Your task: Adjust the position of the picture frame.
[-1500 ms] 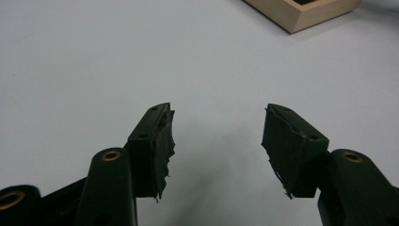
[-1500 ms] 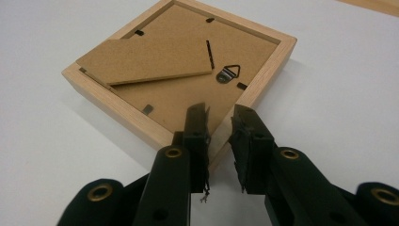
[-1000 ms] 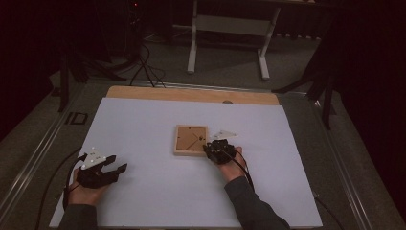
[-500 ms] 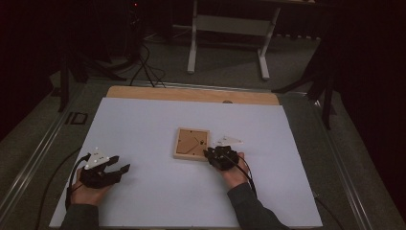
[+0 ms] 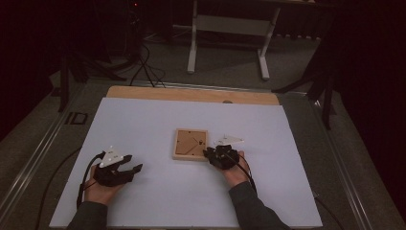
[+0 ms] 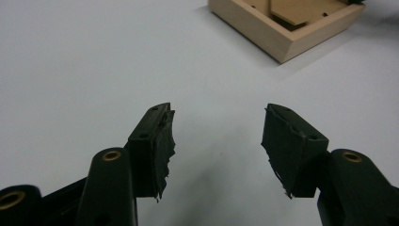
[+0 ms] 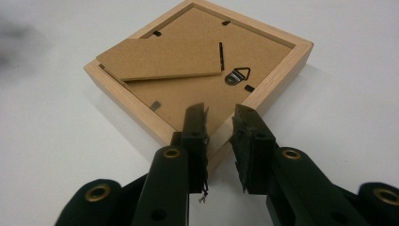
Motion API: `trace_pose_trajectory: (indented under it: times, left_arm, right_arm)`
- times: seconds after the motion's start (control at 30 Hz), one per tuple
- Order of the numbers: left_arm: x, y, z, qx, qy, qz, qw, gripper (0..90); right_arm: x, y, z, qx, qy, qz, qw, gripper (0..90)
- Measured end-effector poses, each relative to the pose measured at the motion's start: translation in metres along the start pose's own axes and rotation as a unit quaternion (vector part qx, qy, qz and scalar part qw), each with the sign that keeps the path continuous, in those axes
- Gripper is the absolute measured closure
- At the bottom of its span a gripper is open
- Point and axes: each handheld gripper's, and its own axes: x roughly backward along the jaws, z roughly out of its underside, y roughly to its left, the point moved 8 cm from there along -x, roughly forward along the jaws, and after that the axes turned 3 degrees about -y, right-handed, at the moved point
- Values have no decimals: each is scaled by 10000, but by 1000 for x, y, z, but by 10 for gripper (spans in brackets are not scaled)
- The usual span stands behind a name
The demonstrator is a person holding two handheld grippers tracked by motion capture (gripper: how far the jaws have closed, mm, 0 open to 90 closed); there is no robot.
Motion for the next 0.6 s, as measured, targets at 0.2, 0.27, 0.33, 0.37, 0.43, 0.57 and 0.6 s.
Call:
trace_pose_trajectory:
  times: [0.2,0.27,0.33,0.37,0.43,0.57,0.6]
  left_arm:
    - [-18,-13,-5,-63,150,137,9998,447]
    - [-23,-18,-9,-79,99,219,9997,454]
    - [-28,-23,-15,-106,71,248,9996,461]
    - [-30,-26,-17,-111,55,277,9995,468]
    - [-35,-32,-19,-140,62,348,9993,490]
    - [-46,-41,-22,-230,129,458,9986,523]
    - [-49,-44,-22,-239,136,496,9984,528]
  right_arm:
    - [0,2,0,-21,-6,-47,10000,752]
    - [0,5,1,1,-10,-70,10000,752]
    - [0,8,1,15,-8,-102,9999,752]
    - [0,9,2,13,-18,-112,9999,752]
    - [1,12,2,32,-21,-128,9999,752]
    - [1,15,3,54,-10,-177,9998,752]
    - [1,15,3,57,-9,-182,9998,752]
